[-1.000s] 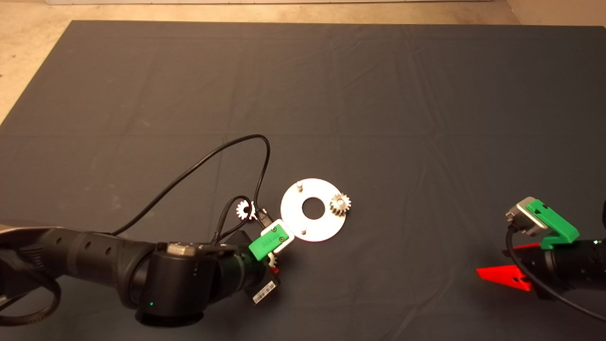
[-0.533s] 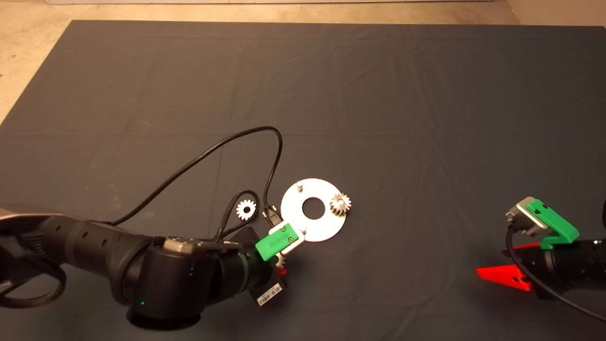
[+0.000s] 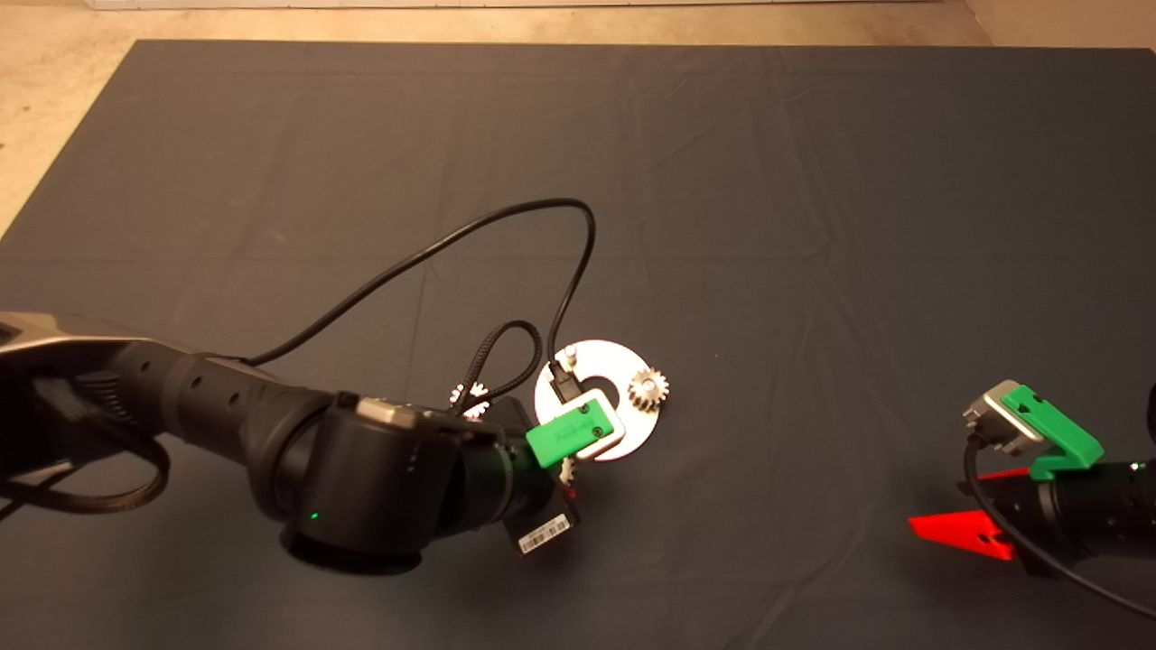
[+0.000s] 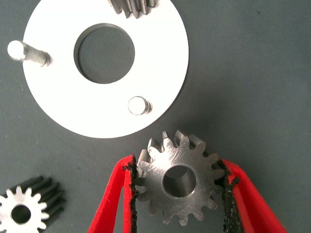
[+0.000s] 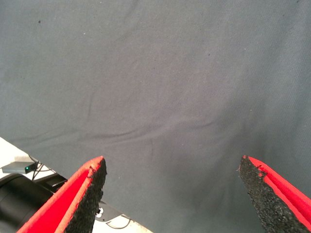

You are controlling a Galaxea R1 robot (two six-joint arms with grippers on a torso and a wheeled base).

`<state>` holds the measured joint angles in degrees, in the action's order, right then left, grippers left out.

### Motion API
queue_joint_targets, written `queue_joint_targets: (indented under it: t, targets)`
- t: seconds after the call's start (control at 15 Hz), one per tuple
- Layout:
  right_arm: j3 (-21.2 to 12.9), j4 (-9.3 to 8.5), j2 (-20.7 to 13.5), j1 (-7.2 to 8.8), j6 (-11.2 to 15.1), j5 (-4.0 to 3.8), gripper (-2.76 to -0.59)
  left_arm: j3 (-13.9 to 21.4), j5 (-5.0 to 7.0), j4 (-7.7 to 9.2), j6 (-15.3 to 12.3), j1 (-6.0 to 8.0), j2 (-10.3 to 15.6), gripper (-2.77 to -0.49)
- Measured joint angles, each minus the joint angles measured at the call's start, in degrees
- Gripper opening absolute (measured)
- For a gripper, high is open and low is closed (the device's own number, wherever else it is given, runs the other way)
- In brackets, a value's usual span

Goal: Install three planetary gears onto the carrier pins

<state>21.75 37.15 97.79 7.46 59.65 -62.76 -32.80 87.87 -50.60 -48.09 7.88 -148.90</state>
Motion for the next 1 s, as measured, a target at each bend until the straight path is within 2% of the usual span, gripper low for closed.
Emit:
queue_joint_targets:
  t: [0.27,0.53,1.0]
  targets:
    - [0.0,0.0,0.0,0.0,0.0,0.02,-1.33,-3.6,0.11,1.07,1.8,0.33,-1.3,-2.45]
    - [0.0,0.01,0.0,0.0,0.0,0.0,-1.33,-6.6,0.05,1.15,2.8,0.74,-2.6,-2.45]
    - [0.0,0.01,0.0,0.0,-0.2,0.02,-1.33,-7.4,-0.09,1.31,3.4,0.94,-3.0,-2.45]
